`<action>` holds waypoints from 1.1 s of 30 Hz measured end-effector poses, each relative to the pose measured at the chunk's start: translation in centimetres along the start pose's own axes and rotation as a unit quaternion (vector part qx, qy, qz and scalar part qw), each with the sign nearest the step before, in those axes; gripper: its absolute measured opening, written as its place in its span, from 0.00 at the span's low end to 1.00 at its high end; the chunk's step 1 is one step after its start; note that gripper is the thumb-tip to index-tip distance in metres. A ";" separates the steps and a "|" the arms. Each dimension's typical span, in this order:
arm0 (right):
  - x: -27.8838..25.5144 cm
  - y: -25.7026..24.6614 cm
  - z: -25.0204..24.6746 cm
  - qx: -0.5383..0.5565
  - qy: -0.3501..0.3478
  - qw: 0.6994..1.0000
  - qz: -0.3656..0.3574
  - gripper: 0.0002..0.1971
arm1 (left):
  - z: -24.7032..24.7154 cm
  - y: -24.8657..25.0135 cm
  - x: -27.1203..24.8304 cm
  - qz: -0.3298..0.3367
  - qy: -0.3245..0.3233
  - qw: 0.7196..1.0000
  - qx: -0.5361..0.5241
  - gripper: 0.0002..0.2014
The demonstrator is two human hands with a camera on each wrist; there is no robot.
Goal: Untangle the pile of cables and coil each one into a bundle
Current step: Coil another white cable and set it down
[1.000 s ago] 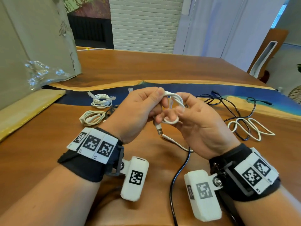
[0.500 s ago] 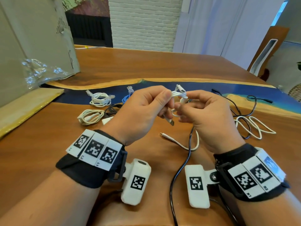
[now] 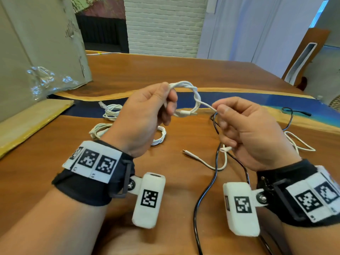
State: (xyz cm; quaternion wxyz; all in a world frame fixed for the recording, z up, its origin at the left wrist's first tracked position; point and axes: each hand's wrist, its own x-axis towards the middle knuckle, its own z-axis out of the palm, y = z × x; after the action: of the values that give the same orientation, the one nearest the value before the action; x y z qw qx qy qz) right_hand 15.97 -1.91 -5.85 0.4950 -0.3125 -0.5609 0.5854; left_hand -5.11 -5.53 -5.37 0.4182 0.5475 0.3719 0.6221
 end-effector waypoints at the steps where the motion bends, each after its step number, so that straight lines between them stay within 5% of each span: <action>1: 0.0 0.1 0.0 -0.032 -0.004 0.999 -0.016 0.07 | 0.2 0.1 0.0 -0.013 0.000 0.999 -0.044 0.18; 6: -0.3 0.6 0.8 -0.148 -0.023 0.987 -0.052 0.08 | 1.0 0.4 -0.2 -0.049 -0.032 0.980 -0.188 0.16; 10: -0.1 1.4 1.3 -0.193 0.026 0.977 -0.088 0.10 | 1.5 0.1 -0.4 -0.064 -0.070 0.970 -0.225 0.14; 18: -0.7 1.2 2.9 0.118 -0.015 0.993 -0.017 0.13 | 2.1 -0.7 -0.8 -0.067 -0.085 0.982 -0.152 0.15; 33: -1.0 1.5 4.4 0.012 0.075 0.989 -0.129 0.25 | 2.7 -1.1 -0.6 -0.126 0.047 0.982 -0.129 0.09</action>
State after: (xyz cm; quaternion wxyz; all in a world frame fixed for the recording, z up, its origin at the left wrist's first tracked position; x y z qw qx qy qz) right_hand 11.87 -4.15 -6.74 0.6109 -0.2749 -0.5506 0.4981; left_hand -2.31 -5.63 -6.28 0.5425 0.4075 0.3737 0.6324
